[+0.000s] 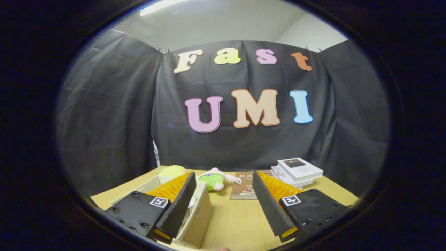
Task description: Open the storage box then place both shoes into the box .Put the left shoe in first, then the right shoe, with the right side of both shoes facing outward in a uniform manner.
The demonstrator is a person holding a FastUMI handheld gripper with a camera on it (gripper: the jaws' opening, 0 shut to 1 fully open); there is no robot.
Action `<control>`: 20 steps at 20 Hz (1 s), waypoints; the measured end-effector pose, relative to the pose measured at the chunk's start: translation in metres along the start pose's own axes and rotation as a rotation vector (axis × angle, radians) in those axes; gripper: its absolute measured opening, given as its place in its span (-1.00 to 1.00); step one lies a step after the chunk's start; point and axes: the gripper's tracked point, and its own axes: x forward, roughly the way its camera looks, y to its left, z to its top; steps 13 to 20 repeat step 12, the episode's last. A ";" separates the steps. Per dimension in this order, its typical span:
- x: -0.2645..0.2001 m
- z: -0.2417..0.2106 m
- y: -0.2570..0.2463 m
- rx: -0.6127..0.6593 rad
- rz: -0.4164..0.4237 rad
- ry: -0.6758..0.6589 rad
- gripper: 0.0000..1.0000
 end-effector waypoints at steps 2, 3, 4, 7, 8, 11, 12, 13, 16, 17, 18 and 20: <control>-0.007 0.005 -0.013 0.037 -0.002 -0.044 1.00; -0.012 0.009 -0.021 0.054 -0.005 -0.067 1.00; -0.017 0.012 -0.029 0.064 -0.012 -0.091 1.00; -0.032 0.017 -0.046 0.066 -0.023 -0.127 1.00; -0.036 0.014 -0.051 0.060 -0.030 -0.126 1.00; -0.044 0.010 -0.060 0.033 -0.037 -0.122 1.00; -0.045 0.009 -0.059 0.032 -0.030 -0.124 1.00; -0.045 0.009 -0.059 0.032 -0.030 -0.124 1.00; -0.045 0.009 -0.059 0.032 -0.030 -0.124 1.00; -0.045 0.009 -0.059 0.032 -0.030 -0.124 1.00; -0.045 0.009 -0.059 0.032 -0.030 -0.124 1.00; -0.045 0.009 -0.059 0.032 -0.030 -0.124 1.00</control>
